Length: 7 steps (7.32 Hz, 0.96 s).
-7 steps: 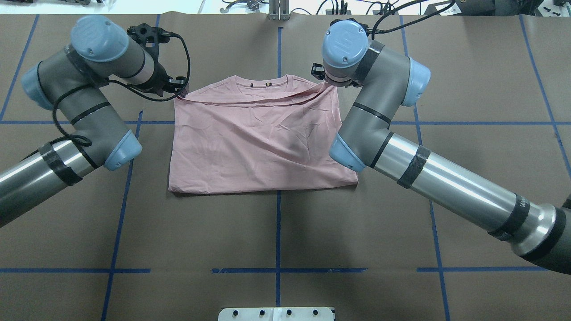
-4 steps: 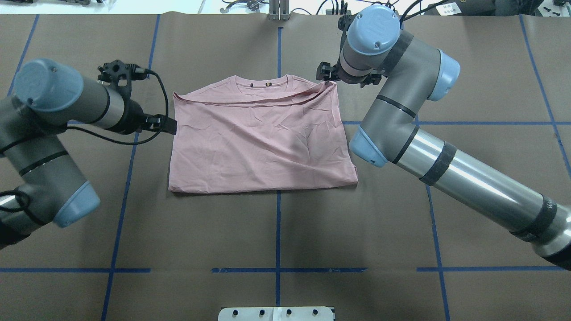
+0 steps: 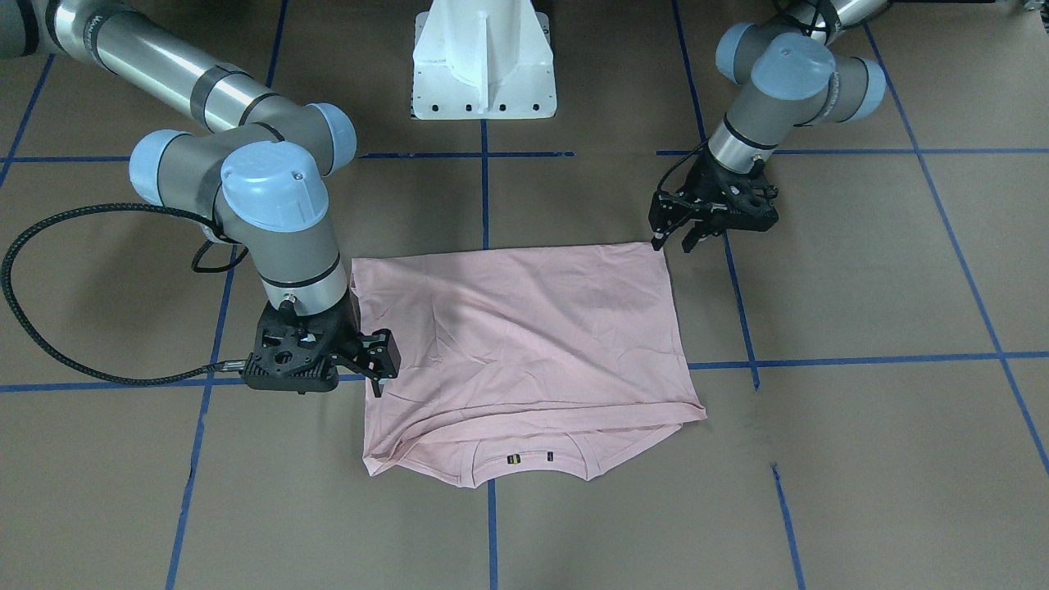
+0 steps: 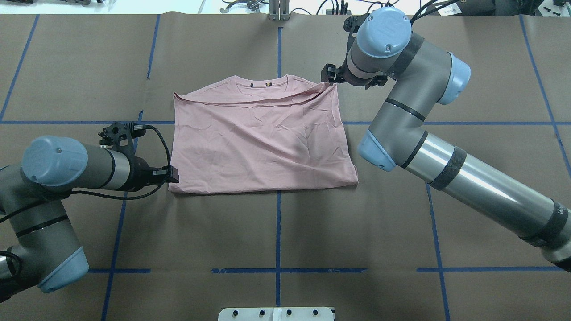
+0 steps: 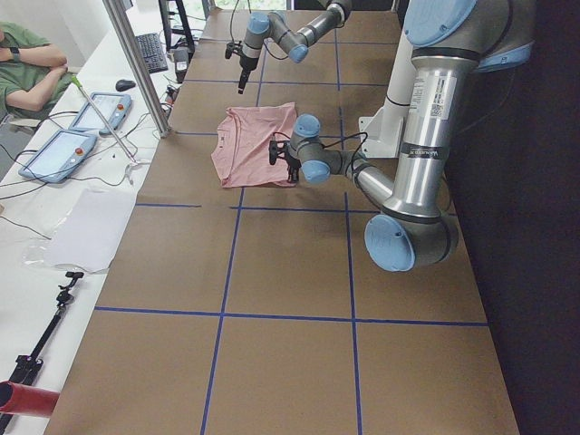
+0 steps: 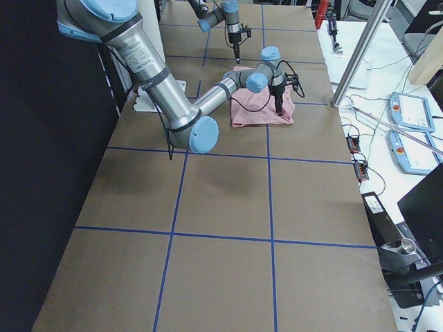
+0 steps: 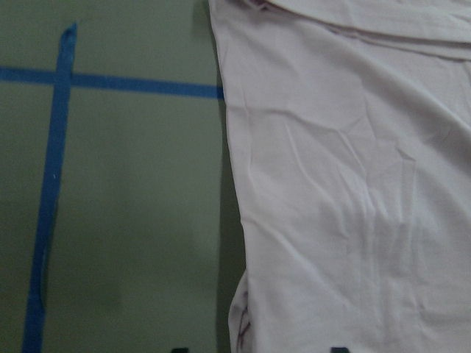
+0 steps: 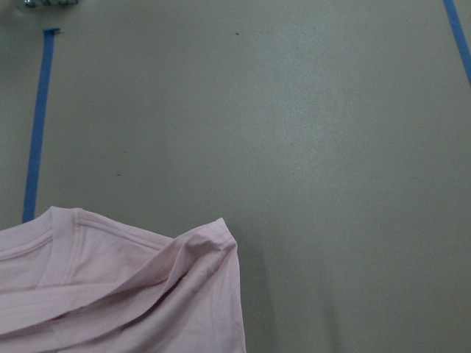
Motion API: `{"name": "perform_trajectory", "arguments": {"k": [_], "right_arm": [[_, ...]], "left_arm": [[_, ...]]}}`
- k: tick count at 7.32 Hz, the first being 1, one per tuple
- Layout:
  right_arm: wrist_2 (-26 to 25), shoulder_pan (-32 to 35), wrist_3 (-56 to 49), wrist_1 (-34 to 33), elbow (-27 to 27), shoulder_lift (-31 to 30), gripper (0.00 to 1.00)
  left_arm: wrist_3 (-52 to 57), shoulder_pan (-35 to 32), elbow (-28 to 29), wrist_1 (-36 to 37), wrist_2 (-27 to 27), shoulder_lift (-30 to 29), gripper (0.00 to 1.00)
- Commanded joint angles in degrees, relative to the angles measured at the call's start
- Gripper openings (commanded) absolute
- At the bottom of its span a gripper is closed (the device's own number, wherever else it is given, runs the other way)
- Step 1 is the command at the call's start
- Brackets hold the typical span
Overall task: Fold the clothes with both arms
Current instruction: 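Release the hem and move the left gripper to the folded shirt's side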
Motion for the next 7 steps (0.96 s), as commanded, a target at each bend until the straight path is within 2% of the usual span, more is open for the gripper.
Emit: {"name": "perform_trajectory", "arguments": {"k": [1,4,5,6,7], "right_arm": [[0.0,0.0,0.1,0.0,0.5,-0.3,1.0],[-0.1,0.0,0.1,0.0,0.5,-0.4,1.0],[-0.1,0.0,0.1,0.0,0.5,-0.4,1.0],[-0.1,0.0,0.1,0.0,0.5,-0.4,1.0],[-0.1,0.0,0.1,0.0,0.5,-0.4,1.0]], "left_arm": [[-1.0,1.1,1.0,0.1,0.7,-0.8,0.49],[-1.0,1.1,2.7,0.2,0.9,-1.4,0.49],[-1.0,1.1,2.7,0.2,0.9,-1.4,0.36],[-1.0,1.2,2.7,0.2,1.0,-1.4,0.06],[-0.9,1.3,2.7,0.2,1.0,-1.2,0.0]]}}
